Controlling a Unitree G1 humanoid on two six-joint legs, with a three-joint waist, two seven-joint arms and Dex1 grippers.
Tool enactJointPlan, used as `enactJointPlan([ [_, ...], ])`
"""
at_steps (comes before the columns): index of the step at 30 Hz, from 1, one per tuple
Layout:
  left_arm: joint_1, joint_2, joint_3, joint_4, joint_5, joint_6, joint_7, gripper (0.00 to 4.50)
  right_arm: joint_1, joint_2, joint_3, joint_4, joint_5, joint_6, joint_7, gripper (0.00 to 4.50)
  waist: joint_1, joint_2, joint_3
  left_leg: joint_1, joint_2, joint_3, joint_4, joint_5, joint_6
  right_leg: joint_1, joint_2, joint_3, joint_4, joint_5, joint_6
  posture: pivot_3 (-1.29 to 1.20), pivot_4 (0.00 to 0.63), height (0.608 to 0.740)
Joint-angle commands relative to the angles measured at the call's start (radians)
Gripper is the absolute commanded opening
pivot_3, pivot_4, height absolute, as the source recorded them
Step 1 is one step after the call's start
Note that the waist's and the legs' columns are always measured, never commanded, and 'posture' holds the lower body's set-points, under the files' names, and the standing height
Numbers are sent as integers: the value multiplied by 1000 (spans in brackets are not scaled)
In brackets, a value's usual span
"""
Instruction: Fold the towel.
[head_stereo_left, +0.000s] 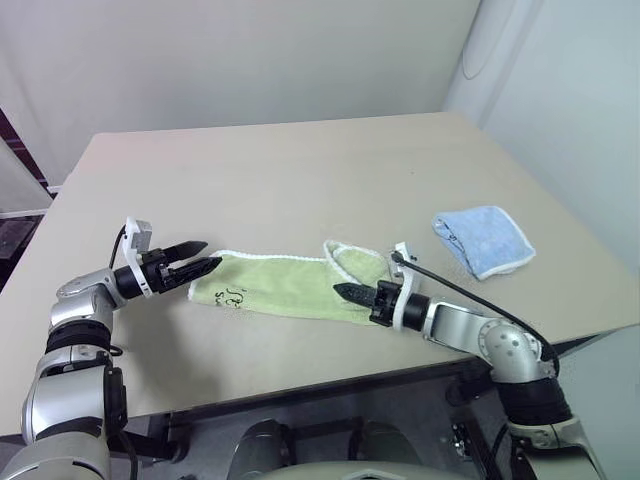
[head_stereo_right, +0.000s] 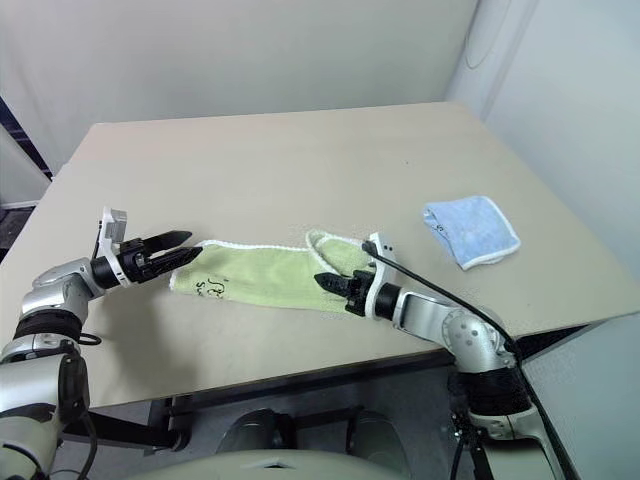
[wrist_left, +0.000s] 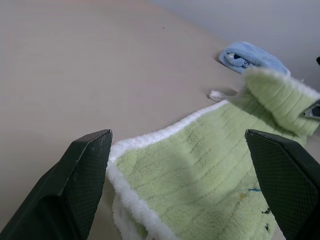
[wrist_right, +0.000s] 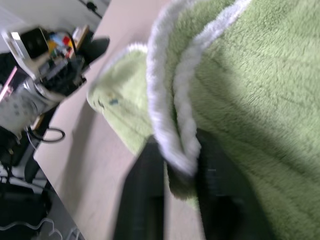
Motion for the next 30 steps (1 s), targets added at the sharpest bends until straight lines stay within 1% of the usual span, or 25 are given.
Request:
enactJointPlan([
  [1, -9, 16, 0, -31, -7, 10, -19, 4500, -6, 17, 10, -33, -30, 13, 51, 2133, 0, 0, 0, 0, 0, 0, 0, 0, 0, 0, 0, 0, 0, 0, 0, 0, 0, 740],
  [5, -28, 8, -8, -57, -15, 47, -29, 4500, -2, -2, 13, -79, -60, 27, 112, 3597, 2, 0, 0, 0, 0, 0, 1, 0, 0, 0, 0, 0, 0, 0, 0, 0, 0, 740],
  [7, -49, -2, -4, -92, -37, 97, -32, 4500, 14, -17, -40, -130, -29, 13, 152, 4278, 4, 0, 0, 0, 0, 0, 1, 0, 0, 0, 0, 0, 1, 0, 0, 0, 0, 740],
  [8, -58, -10, -2, -113, -46, 118, -29, 4500, 19, -19, -80, -143, -7, 0, 166, 4466, 4, 0, 0, 0, 0, 0, 1, 0, 0, 0, 0, 0, 1, 0, 0, 0, 0, 740],
  [10, -74, -28, -1, -171, -70, 176, -19, 4500, 26, -22, -164, -162, 17, -45, 189, 4466, 8, 0, 0, 0, 0, 0, 1, 0, 0, 0, 0, 0, 1, 0, 1, 0, 0, 740],
  [11, -82, -40, -2, -207, -85, 212, -12, 4500, 29, -25, -193, -170, 6, -74, 204, 4466, 9, -1, 0, 0, 0, 0, 2, 0, 0, 1, 0, 0, 0, 1, 2, 0, 0, 740],
  [13, -93, -71, -20, -294, -106, 273, 6, 4500, 47, -40, -214, -202, -109, -192, 244, 4466, 9, -1, 0, 0, -1, 0, 2, 0, 0, 2, -1, 0, 0, 2, 2, 0, 0, 740],
  [16, -108, -136, -33, -392, -135, 301, 40, 3885, 42, -55, -231, -137, -136, -202, 274, 4500, 7, -1, 0, 1, -1, 0, 2, 0, 0, 6, 0, 0, 0, 2, 3, 0, 0, 740],
  [17, -113, -157, -32, -413, -145, 305, 52, 3512, 37, -55, -231, -118, -152, -212, 283, 4500, 6, -1, 0, 1, -1, 0, 2, 0, 0, 7, 0, 0, 0, 2, 3, 0, 0, 740],
  [20, -114, -236, -101, -510, -162, 323, 25, 2390, 40, -57, -193, -74, -270, -296, 333, 3845, 1, 0, 0, 1, -1, 0, 3, 1, 2, 7, 0, 0, 0, 2, 3, 0, 0, 740],
  [23, -110, -319, -175, -536, -131, 277, 31, 1309, 29, -31, -158, -8, -360, -370, 375, 2762, 1, 0, 0, 1, -1, 0, 2, 1, 2, 7, 2, -1, 0, 3, 3, 0, 0, 740],
  [24, -110, -350, -208, -526, -103, 247, 45, 1006, 21, -17, -148, 18, -383, -390, 385, 2450, 1, 0, 0, 1, -1, 0, 2, 1, 2, 7, 3, -1, 0, 3, 4, 0, 0, 740],
  [25, -108, -373, -239, -517, -76, 215, 52, 573, 13, -5, -138, 42, -406, -407, 394, 2000, 1, 0, 0, 1, -1, 0, 3, 2, 2, 7, 4, -1, 0, 3, 4, 0, 0, 740],
  [26, -103, -403, -275, -498, -43, 181, 70, 247, 4, 4, -117, 75, -440, -427, 406, 1697, 1, 0, 0, 1, -1, 0, 3, 2, 2, 7, 4, -1, 1, 3, 4, 0, 0, 740],
  [27, -100, -422, -297, -482, -21, 157, 81, 10, -3, 12, -103, 98, -466, -442, 415, 1378, 0, 0, 0, 1, -1, 0, 3, 2, 2, 7, 4, 0, 1, 3, 4, 0, 0, 740],
  [28, -89, -435, -325, -467, 2, 135, 83, 0, -11, 19, -86, 127, -494, -450, 421, 914, 0, 0, 0, 2, -1, 0, 3, 2, 2, 7, 4, 0, 1, 3, 4, 0, 0, 740],
  [30, -59, -457, -390, -409, 73, 74, 108, 0, -17, 31, -34, 188, -560, -469, 435, 231, -1, 1, -1, 2, -1, 0, 4, 2, 2, 6, 4, 0, 3, 3, 4, 0, 0, 740],
])
